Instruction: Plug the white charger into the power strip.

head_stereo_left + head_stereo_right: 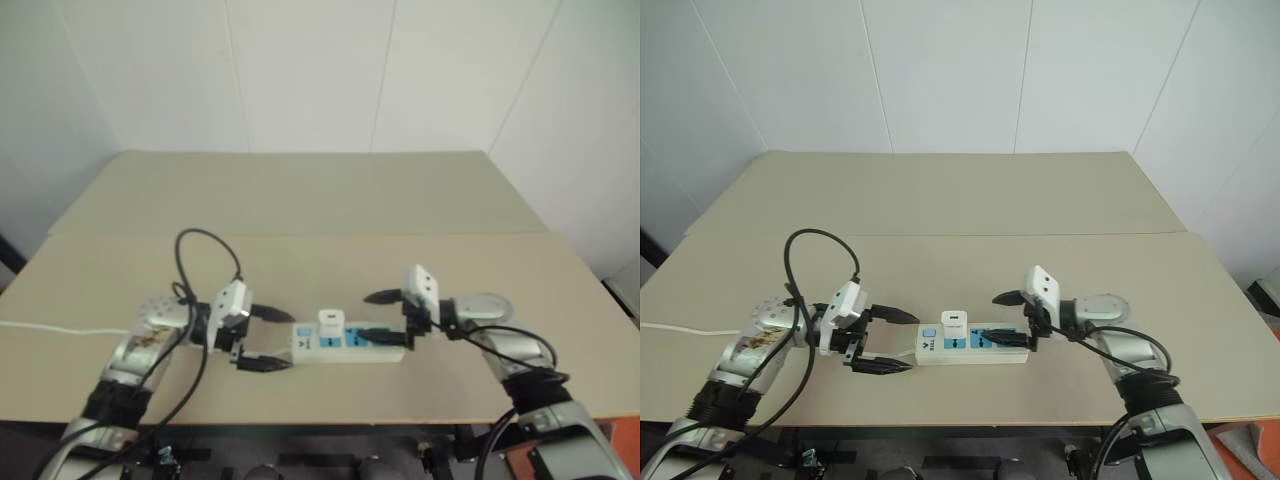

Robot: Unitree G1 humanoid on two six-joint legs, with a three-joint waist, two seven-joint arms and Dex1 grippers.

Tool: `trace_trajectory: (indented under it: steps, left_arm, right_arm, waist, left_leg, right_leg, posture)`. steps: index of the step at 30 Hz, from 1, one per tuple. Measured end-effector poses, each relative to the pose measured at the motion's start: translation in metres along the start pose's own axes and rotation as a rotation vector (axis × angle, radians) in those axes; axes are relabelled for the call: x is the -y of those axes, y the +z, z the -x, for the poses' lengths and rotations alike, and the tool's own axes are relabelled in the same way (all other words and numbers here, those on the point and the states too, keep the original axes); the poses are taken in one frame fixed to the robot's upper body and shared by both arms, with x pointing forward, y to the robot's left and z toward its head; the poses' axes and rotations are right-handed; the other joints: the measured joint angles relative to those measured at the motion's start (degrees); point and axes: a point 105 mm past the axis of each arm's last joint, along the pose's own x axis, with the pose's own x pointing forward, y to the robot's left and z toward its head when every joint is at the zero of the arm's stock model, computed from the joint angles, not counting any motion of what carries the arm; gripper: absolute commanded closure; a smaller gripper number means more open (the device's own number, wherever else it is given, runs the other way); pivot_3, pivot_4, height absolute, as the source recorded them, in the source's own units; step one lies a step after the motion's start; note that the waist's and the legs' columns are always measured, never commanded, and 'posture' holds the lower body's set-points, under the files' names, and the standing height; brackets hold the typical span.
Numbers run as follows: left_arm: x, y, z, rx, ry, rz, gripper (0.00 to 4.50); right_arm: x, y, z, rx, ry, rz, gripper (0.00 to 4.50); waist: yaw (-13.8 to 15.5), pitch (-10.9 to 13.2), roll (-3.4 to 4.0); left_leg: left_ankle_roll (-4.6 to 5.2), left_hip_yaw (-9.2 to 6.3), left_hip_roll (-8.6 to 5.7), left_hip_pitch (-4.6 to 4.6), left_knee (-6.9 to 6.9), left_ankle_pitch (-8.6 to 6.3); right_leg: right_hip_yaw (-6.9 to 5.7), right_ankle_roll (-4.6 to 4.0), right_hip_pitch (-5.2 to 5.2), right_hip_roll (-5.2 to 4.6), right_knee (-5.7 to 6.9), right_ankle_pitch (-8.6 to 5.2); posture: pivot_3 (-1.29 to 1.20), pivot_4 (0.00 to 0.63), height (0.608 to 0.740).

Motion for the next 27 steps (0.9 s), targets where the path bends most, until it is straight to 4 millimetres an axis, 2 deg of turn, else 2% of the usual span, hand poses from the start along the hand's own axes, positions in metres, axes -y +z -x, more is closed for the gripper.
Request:
trace_trajectory:
  steps: [3, 7, 10, 14, 17, 21, 27]
  left_arm:
    - [0.0, 0.001, 0.013, -0.022, 0.037, -0.01, 0.05]
    - [-0.003, 0.0, 0.037, -0.068, 0.124, -0.023, 0.05]
    - [-0.007, 0.006, 0.052, -0.078, 0.177, -0.047, 0.05]
    - [-0.003, 0.015, 0.077, -0.078, 0.224, -0.042, 0.05]
    - [0.006, 0.017, 0.092, -0.108, 0.218, -0.036, 0.05]
    - [0.009, 0.018, 0.104, -0.145, 0.226, -0.019, 0.05]
    - [0.009, 0.017, 0.11, -0.157, 0.226, -0.007, 0.05]
  right_arm:
    - [-0.003, -0.001, 0.026, -0.038, -0.023, 0.004, 0.0]
    - [-0.003, 0.009, 0.063, -0.055, -0.077, 0.022, 0.0]
    - [-0.004, 0.012, 0.088, -0.091, -0.11, 0.033, 0.0]
    - [-0.012, 0.006, 0.115, -0.159, -0.134, 0.015, 0.0]
    - [-0.019, -0.001, 0.128, -0.198, -0.136, -0.01, 0.0]
    - [-0.015, 0.007, 0.138, -0.201, -0.175, 0.018, 0.0]
    - [-0.015, 0.011, 0.141, -0.209, -0.174, 0.034, 0.0]
  waist:
    - [-0.1, 0.3, 0.0]
    - [-0.4, 0.7, 0.0]
    - [-0.4, 0.8, 0.0]
    - [-0.4, 0.9, -0.03]
    - [-0.4, 0.9, -0.03]
    - [-0.4, 0.9, -0.02]
    - [-0.4, 0.9, -0.02]
  left_leg:
    - [0.0, 0.01, 0.0, -0.12, 0.0, 0.0]
    - [0.0, 0.05, 0.02, -0.1, 0.0, 0.0]
    - [-0.01, 0.06, 0.01, -0.14, 0.0, 0.0]
    - [-0.01, 0.11, 0.03, -0.42, 0.0, 0.0]
    - [-0.06, 0.19, 0.02, -0.67, 0.02, 0.04]
    - [-0.15, 0.23, 0.03, -0.62, 0.03, 0.11]
    - [-0.16, 0.24, 0.03, -0.71, 0.03, 0.11]
  right_leg:
    - [0.0, 0.0, -0.12, 0.0, 0.02, 0.0]
    - [0.02, 0.01, -0.14, 0.01, 0.04, 0.0]
    - [0.02, 0.02, -0.16, 0.01, 0.02, -0.01]
    - [0.04, 0.01, -0.44, 0.01, 0.05, -0.01]
    - [0.14, -0.01, -0.83, 0.01, 0.21, 0.01]
    - [0.18, 0.04, -0.79, 0.04, 0.18, 0.02]
    - [0.18, 0.01, -0.85, 0.04, 0.16, 0.03]
  posture:
    - [0.0, 0.15, 0.74]
    - [0.0, 0.15, 0.74]
    - [0.0, 0.15, 0.74]
    - [0.0, 0.15, 0.74]
    - [0.0, 0.15, 0.74]
    - [0.0, 0.15, 0.74]
    - [0.0, 0.15, 0.74]
